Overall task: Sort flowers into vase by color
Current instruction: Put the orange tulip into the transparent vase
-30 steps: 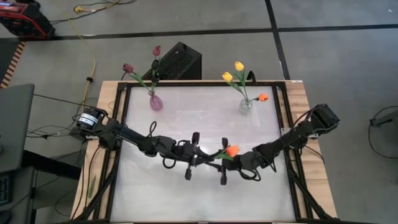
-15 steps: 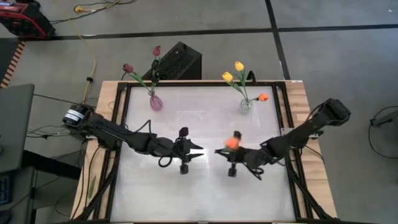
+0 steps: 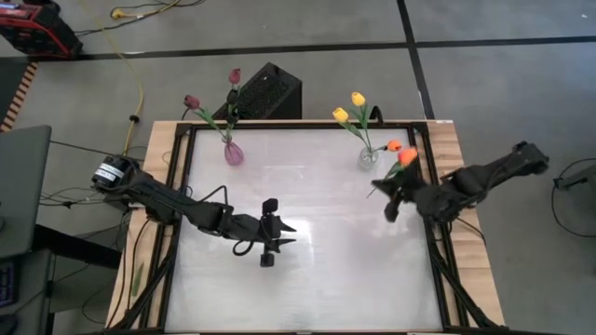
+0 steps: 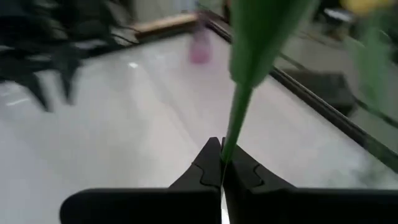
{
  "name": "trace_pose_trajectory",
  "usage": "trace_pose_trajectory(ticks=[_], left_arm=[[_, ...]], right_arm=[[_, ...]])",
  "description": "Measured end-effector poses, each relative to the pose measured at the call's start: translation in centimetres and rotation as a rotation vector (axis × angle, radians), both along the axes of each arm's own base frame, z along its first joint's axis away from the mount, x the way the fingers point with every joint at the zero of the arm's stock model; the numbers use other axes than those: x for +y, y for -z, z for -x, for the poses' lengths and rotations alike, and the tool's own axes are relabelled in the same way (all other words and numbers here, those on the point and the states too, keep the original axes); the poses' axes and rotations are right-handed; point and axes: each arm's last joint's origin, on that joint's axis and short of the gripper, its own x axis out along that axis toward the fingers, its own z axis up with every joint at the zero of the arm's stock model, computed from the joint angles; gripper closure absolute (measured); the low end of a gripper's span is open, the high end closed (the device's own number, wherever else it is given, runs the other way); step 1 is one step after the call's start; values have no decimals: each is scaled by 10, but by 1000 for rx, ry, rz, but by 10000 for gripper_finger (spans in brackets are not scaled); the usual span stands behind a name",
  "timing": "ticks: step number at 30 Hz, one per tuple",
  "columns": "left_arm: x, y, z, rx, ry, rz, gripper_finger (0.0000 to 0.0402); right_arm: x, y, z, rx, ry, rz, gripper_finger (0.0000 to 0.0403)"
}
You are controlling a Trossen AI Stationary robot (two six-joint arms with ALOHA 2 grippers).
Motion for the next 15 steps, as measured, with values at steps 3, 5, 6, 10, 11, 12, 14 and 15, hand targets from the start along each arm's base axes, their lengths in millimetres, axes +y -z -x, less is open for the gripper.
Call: trace_pose_trajectory(ticks=[3,5,6,10,11,12,14,15], left_arm=[[0,2,1,-3,14,8,292],[0,3,2,5,15,3,292],[0,3,1,5,16,4,292],[0,2,1,-12,17,9,292],[0,2,1,-13,15,14,292],[0,2,1,-13,14,16,292],[-1,2,1,-13,11,24,292],[-1,2,1,-13,10,29,292]], right_arm=[[-17,2,20,36,122,-8,379],[-27,3,28,47,205,-12,379],[-31,4,31,56,236,-13,379],[-44,9,34,126,327,-6,380],[-47,10,35,143,352,-4,380],[-50,11,36,158,379,-2,380],[-57,11,37,179,425,9,380],[-60,11,39,185,435,9,380]])
